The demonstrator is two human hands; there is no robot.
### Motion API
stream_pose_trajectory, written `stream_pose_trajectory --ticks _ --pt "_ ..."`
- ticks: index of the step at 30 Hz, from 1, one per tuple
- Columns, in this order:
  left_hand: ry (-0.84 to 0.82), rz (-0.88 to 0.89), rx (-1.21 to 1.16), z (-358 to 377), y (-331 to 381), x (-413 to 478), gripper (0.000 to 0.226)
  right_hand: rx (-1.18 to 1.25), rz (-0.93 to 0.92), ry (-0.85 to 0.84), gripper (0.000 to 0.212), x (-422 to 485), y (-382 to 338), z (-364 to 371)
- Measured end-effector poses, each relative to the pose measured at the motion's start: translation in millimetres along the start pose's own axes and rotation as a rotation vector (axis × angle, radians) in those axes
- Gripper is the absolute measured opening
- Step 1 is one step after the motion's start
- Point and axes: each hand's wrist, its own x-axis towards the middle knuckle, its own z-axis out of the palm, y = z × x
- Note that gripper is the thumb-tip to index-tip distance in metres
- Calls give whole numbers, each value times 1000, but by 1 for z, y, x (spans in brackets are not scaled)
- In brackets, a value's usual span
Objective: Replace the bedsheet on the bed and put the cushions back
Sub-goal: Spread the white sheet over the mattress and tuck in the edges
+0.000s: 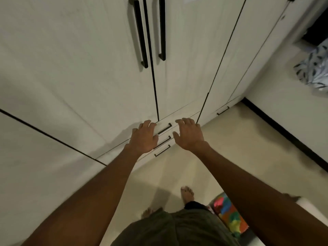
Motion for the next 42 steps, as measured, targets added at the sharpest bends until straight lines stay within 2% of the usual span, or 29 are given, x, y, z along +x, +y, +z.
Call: stream_pose_trajectory --ticks 8,12,23,33,39,42 --pt "67 205 56 -22 -50 -38 55 75 232 147 62 -65 -87 19" --pt "15 298 58 -14 -56 -72 58 75 333 154 64 -112 -120 33" --pt "-59 581 74 12 -18 -144 62 67 604 224 66 -235 -135 40" --pt "-91 820 129 42 2 -295 59 146 870 333 68 -407 -185 83" --pt "-150 959 204 61 7 -386 59 272 1028 374 62 -511 -237 118" --pt "-174 1087 228 64 29 -429 55 319 1128 437 57 -568 -249 130"
